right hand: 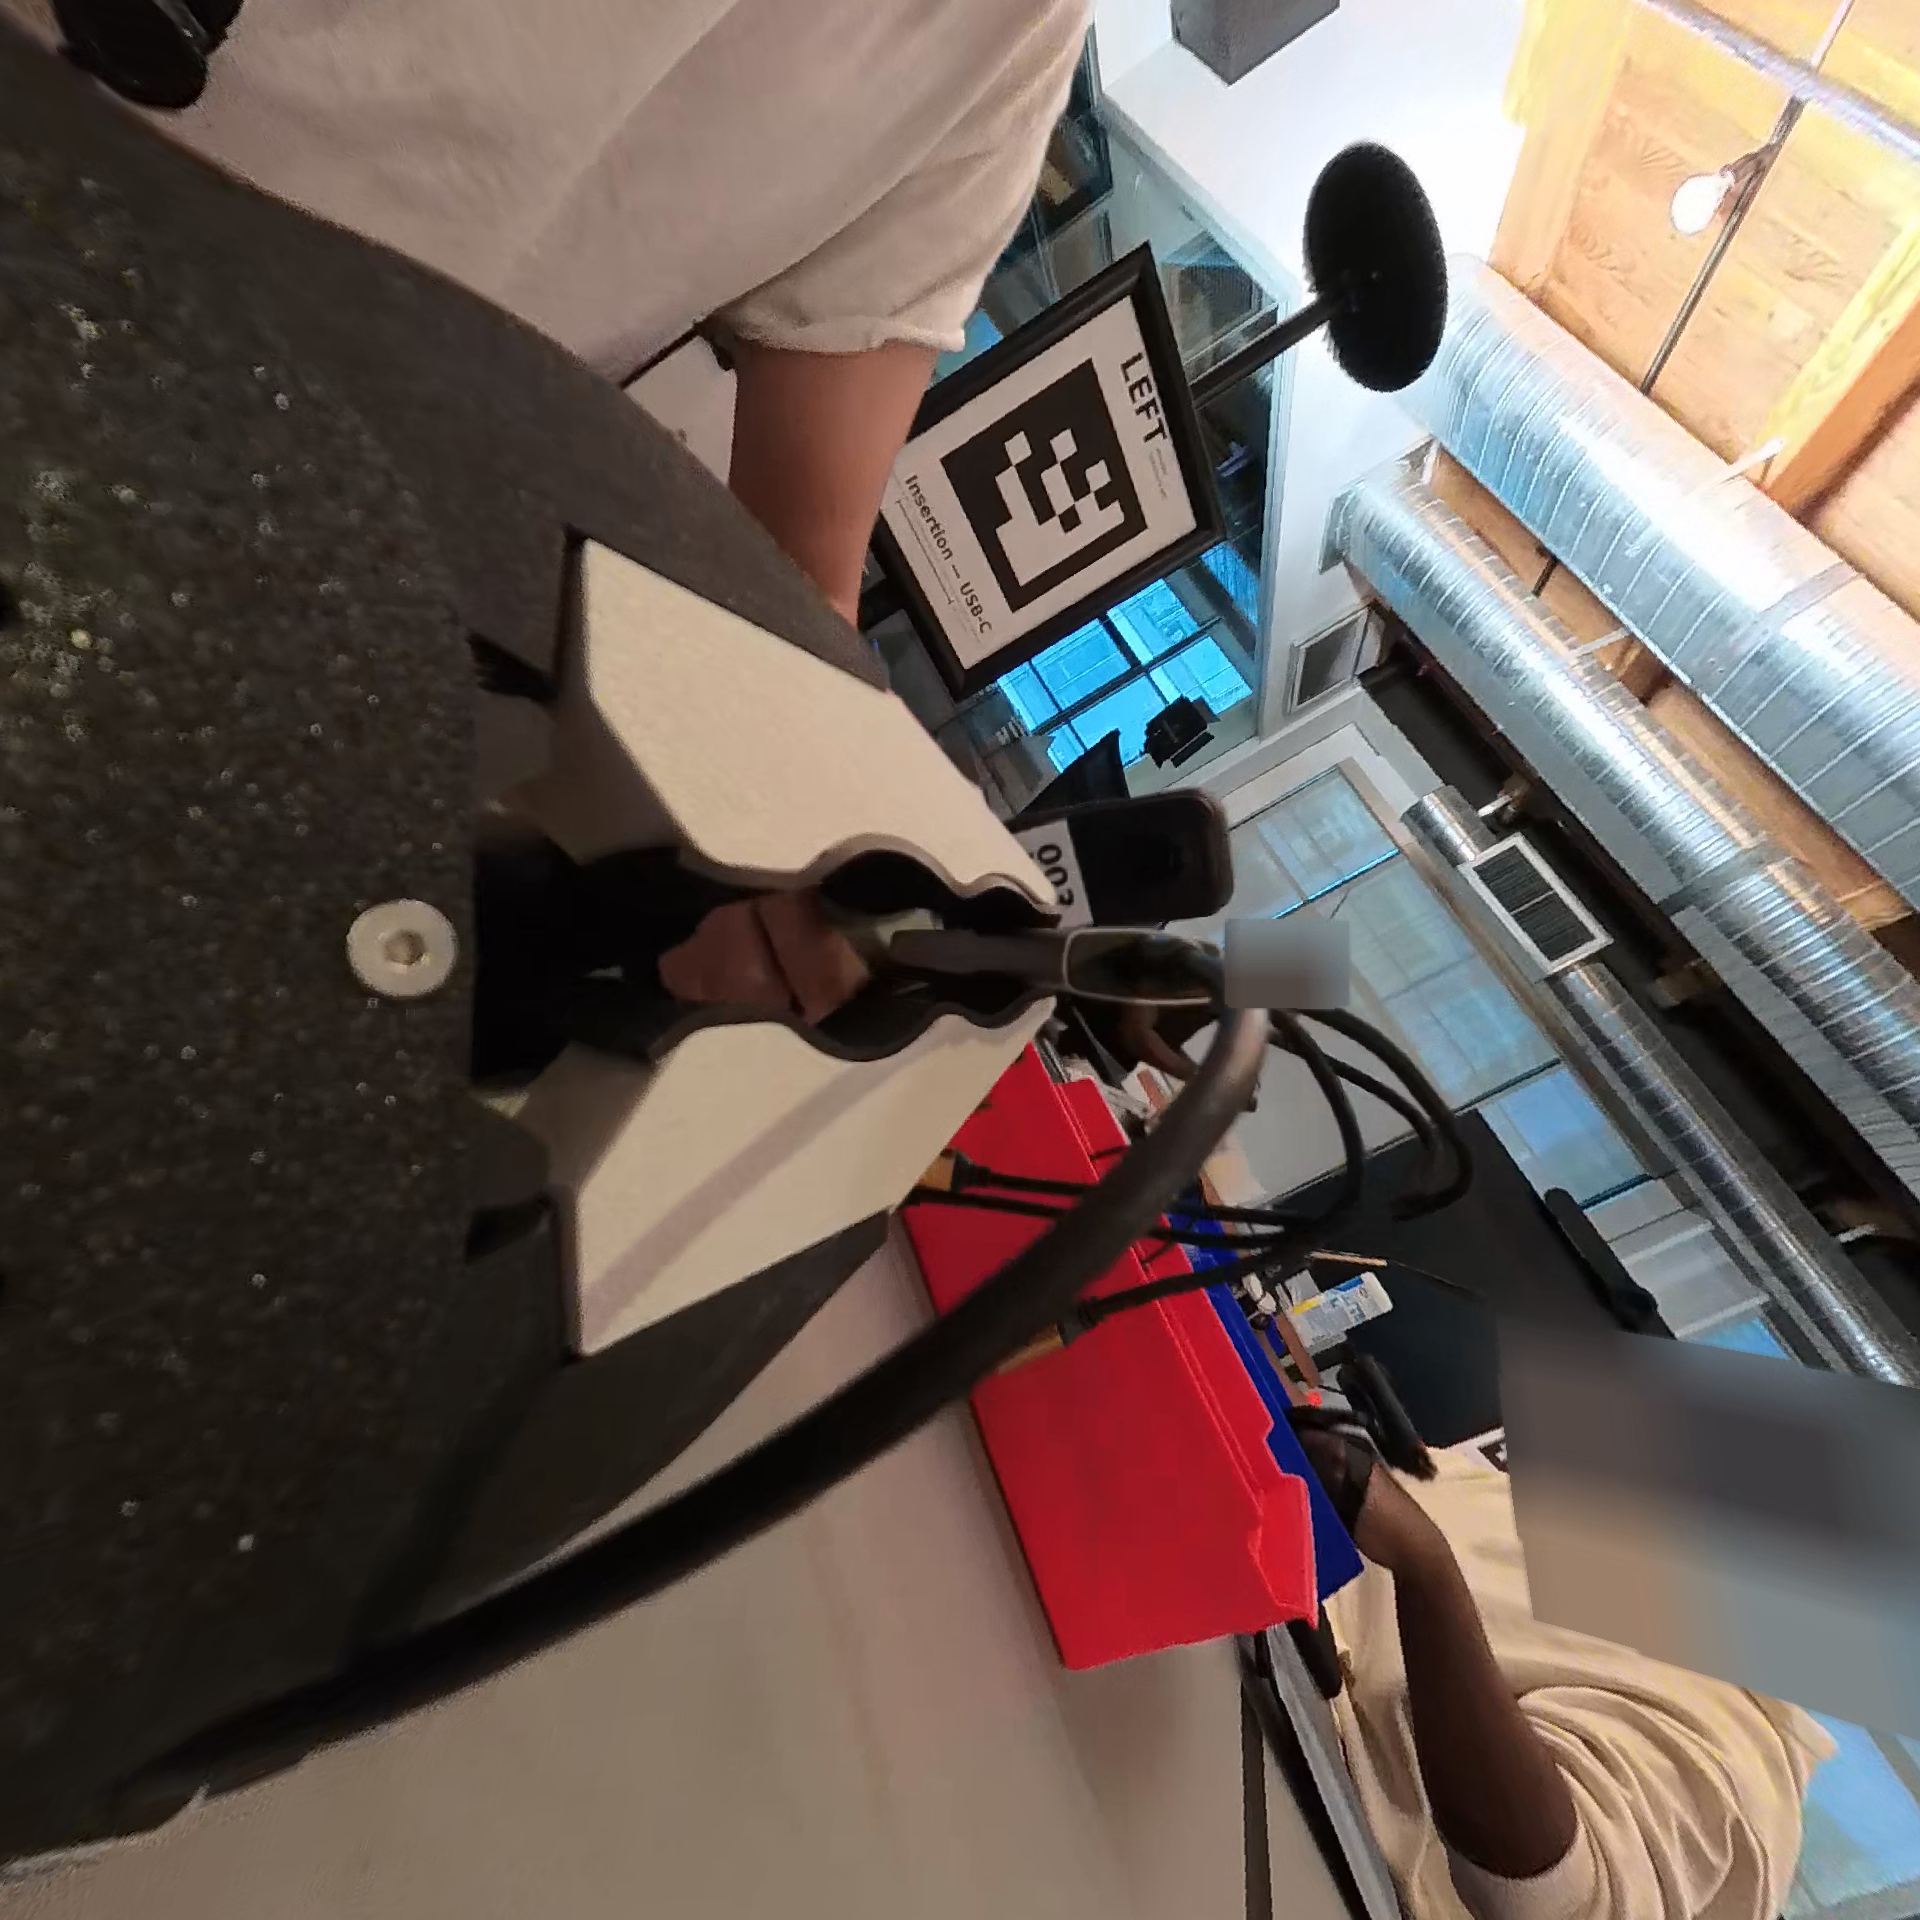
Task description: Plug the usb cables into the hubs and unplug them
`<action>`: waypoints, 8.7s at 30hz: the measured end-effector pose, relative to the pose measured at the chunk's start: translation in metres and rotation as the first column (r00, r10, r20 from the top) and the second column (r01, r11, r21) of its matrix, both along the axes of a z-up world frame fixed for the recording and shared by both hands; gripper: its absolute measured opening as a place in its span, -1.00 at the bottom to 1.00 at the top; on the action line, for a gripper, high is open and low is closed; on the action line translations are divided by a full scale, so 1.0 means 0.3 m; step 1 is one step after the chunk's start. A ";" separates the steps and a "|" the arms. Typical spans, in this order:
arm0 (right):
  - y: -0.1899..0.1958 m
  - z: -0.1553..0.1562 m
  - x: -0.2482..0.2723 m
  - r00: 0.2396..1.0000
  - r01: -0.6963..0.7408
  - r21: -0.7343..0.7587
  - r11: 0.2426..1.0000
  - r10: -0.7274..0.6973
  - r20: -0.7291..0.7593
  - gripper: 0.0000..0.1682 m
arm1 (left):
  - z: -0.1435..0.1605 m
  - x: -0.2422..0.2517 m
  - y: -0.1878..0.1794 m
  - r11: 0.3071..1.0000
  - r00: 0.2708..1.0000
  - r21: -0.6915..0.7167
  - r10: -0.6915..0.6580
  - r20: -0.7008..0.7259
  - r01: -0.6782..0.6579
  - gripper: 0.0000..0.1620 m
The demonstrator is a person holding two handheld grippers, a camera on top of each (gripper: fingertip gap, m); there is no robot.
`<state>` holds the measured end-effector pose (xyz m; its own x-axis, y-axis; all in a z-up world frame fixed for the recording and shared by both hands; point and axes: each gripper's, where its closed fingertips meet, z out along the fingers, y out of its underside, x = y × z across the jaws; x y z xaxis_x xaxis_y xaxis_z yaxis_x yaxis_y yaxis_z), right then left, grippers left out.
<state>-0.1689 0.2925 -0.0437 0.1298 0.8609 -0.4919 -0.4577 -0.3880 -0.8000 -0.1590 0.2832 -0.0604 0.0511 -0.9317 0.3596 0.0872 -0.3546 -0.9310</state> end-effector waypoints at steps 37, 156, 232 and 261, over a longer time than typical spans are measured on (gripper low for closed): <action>0.017 0.006 0.034 0.998 0.032 0.014 0.999 -0.031 -0.061 -0.93 | -0.037 -0.002 0.009 0.986 0.987 0.045 -0.163 -0.003 0.163 -0.70; -0.172 0.091 0.086 0.747 0.387 0.216 0.896 -0.442 0.497 -0.48 | 0.117 -0.065 -0.065 0.982 0.975 -0.144 -0.148 -0.167 0.124 -0.89; -0.063 -0.334 1.355 -0.215 0.593 -0.105 0.799 0.282 0.935 -0.85 | -0.223 -0.203 -0.426 0.988 0.888 0.039 -0.115 -0.446 0.148 -0.66; 0.285 -0.096 1.129 0.125 0.506 -0.046 0.861 -0.020 0.992 -1.00 | -0.243 -0.233 -0.463 0.976 0.877 -0.030 -0.205 -0.435 0.214 -0.66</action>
